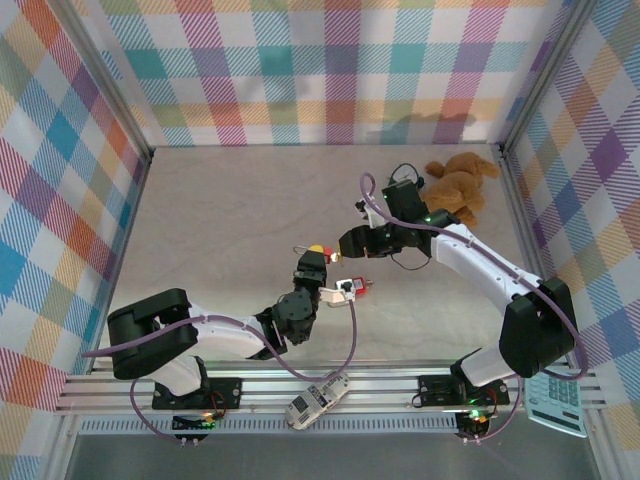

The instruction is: Unlock with the key

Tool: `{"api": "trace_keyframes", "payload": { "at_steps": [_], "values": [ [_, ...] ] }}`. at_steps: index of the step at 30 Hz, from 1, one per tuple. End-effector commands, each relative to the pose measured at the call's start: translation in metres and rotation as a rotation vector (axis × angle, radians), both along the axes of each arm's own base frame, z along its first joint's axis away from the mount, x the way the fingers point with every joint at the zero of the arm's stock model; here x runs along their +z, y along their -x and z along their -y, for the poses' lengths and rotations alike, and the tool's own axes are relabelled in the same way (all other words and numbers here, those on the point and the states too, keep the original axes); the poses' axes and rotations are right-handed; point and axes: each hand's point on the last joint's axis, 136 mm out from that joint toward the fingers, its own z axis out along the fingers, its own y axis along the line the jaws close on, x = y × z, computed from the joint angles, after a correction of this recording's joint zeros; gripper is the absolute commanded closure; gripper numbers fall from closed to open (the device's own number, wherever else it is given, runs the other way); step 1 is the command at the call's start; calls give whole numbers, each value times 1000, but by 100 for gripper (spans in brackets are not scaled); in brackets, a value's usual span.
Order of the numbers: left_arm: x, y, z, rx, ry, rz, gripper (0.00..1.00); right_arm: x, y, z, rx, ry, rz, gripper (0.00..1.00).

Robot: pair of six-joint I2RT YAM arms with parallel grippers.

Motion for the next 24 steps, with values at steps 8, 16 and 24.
{"api": "trace_keyframes", "payload": {
  "at_steps": [8, 16, 24],
  "values": [
    [27, -9, 9, 25, 123, 88, 80, 47, -20, 10, -153, -433, -277, 33],
    [39, -19, 26, 8, 209, 94, 80, 49, -4, 11, -152, -538, -369, 23],
    [36, -26, 44, -3, 217, 93, 79, 50, 2, 10, -149, -573, -387, 30]
  ]
}}
